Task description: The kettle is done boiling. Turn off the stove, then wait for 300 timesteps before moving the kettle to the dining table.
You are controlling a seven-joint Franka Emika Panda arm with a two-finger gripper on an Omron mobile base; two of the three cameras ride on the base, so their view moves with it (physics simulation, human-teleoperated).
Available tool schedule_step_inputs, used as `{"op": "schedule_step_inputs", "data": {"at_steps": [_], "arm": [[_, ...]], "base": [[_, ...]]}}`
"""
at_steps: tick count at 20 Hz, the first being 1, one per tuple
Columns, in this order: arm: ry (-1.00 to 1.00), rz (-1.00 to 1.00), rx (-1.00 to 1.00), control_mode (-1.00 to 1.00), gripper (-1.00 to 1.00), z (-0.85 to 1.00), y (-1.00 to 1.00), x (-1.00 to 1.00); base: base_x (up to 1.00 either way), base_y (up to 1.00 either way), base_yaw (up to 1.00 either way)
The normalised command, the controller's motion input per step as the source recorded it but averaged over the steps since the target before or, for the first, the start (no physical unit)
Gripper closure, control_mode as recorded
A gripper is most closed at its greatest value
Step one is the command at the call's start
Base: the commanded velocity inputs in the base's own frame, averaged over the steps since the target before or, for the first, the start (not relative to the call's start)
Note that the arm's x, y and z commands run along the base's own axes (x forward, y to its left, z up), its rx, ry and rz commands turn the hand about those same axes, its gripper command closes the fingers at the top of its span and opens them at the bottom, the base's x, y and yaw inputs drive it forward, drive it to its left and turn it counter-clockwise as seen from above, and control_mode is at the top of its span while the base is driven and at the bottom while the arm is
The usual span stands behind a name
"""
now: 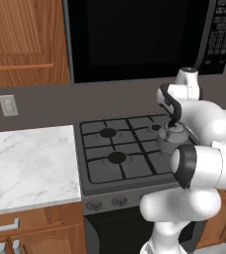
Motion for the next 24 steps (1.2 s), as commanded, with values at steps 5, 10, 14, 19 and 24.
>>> {"op": "schedule_step_inputs", "data": {"at_steps": [5,10,14,19,24], "arm": [[0.0,0.02,-0.05,-1.0,-1.0,-0.14,0.0,0.04],[0.0,0.04,-0.04,-1.0,-1.0,-0.11,0.0,0.11],[0.0,0.07,-0.02,-1.0,-1.0,-0.07,0.0,0.15],[0.0,0.07,-0.01,-1.0,-1.0,-0.06,0.0,0.14],[0.0,0.04,-0.01,-1.0,-1.0,-0.07,0.0,0.01]], "base": [[0.0,0.0,0.0],[0.0,0.0,0.0],[0.0,0.0,0.0],[0.0,0.0,0.0],[0.0,0.0,0.0]]}}
